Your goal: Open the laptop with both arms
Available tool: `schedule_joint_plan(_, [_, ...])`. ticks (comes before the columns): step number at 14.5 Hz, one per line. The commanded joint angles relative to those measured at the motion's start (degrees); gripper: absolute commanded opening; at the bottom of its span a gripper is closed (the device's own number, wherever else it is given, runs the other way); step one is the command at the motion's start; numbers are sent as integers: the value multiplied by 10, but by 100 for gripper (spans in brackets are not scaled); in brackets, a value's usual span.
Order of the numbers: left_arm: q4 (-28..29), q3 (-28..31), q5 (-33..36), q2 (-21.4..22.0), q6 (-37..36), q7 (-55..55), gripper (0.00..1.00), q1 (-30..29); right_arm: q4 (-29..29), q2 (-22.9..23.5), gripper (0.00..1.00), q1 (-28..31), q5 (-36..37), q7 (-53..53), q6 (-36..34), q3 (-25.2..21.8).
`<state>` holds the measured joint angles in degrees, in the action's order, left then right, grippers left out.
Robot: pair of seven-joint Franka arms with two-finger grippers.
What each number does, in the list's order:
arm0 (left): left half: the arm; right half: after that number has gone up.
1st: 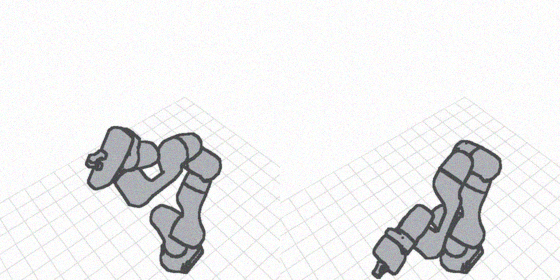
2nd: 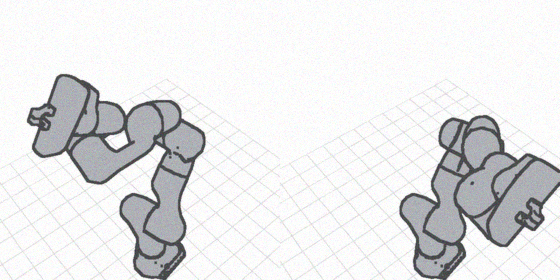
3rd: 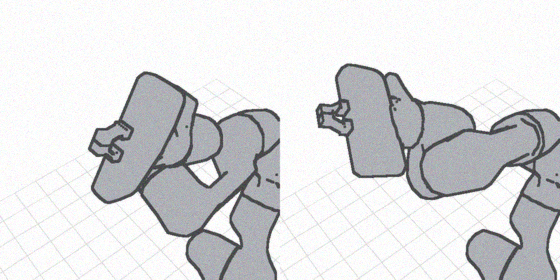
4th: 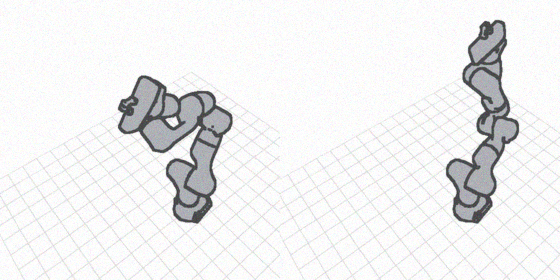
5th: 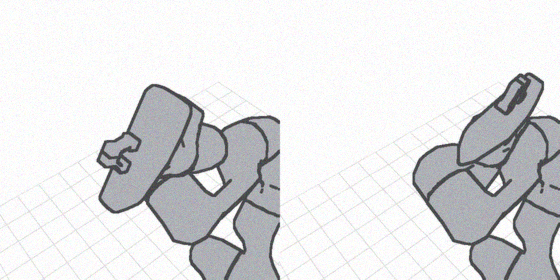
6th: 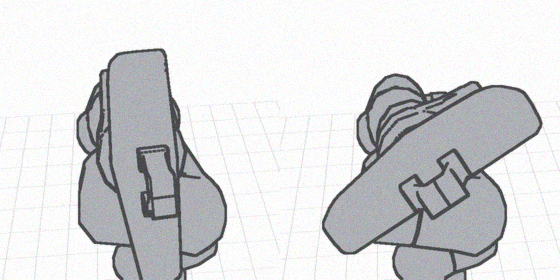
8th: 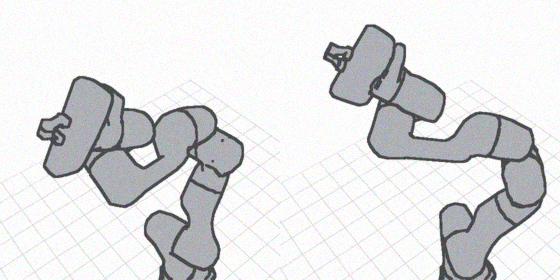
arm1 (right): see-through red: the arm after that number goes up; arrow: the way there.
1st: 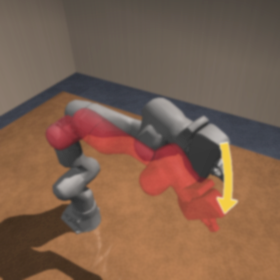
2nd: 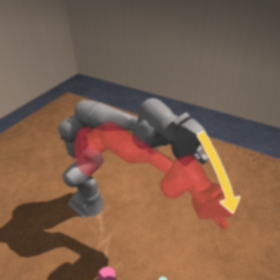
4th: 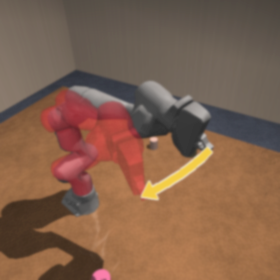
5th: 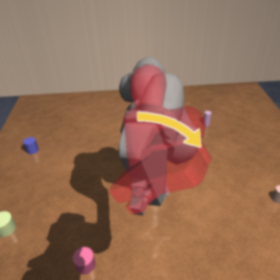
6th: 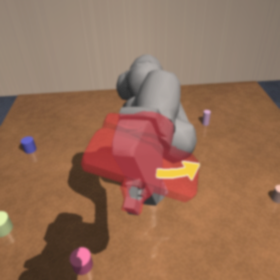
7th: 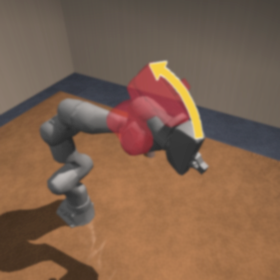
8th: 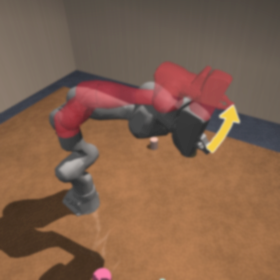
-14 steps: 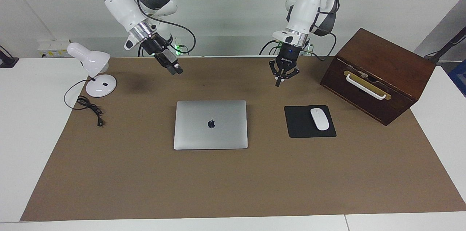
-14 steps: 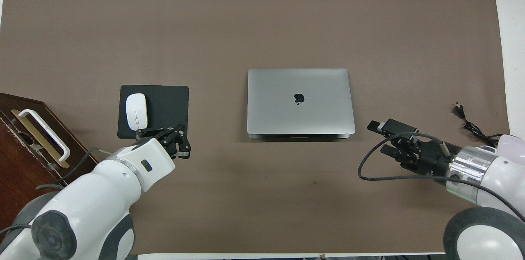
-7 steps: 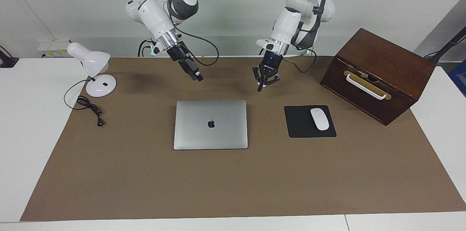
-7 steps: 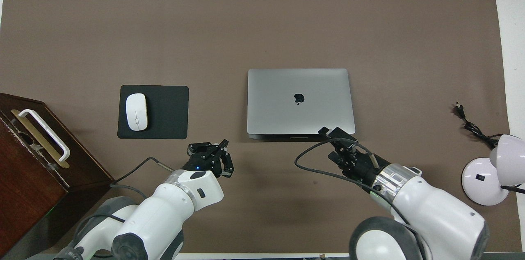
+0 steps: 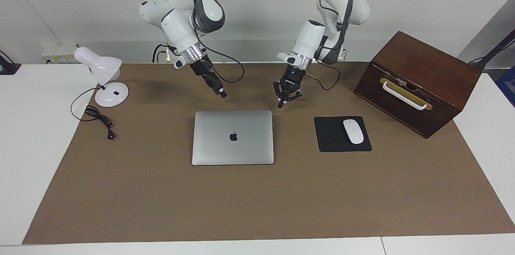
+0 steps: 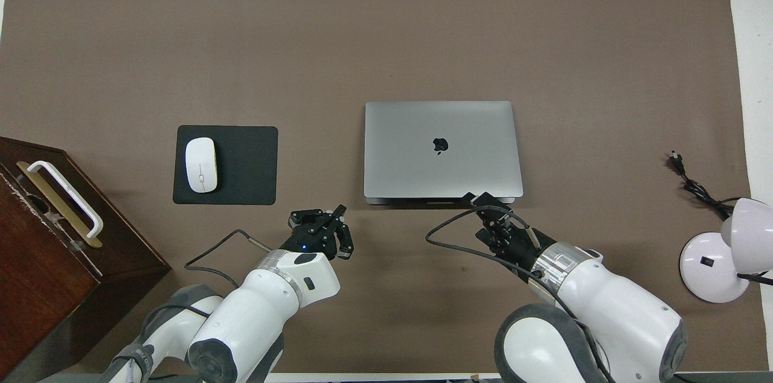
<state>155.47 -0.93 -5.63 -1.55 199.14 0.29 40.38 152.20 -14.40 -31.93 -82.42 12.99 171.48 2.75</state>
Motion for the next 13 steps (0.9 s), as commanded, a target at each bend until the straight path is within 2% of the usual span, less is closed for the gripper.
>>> schedule_joint_plan(1, [-27,10,-7,-29,16,-11,0,14,-16,28,100,3,-57,-66,6,1])
schedule_joint_plan(6, [-64,11,-7,-72,16,-13,0,14,-37,57,100,4,-137,-147,6,1])
schedule_joint_plan(13, [-103,13,-7,-108,16,-15,0,14,-54,82,100,7,-157,-174,6,0])
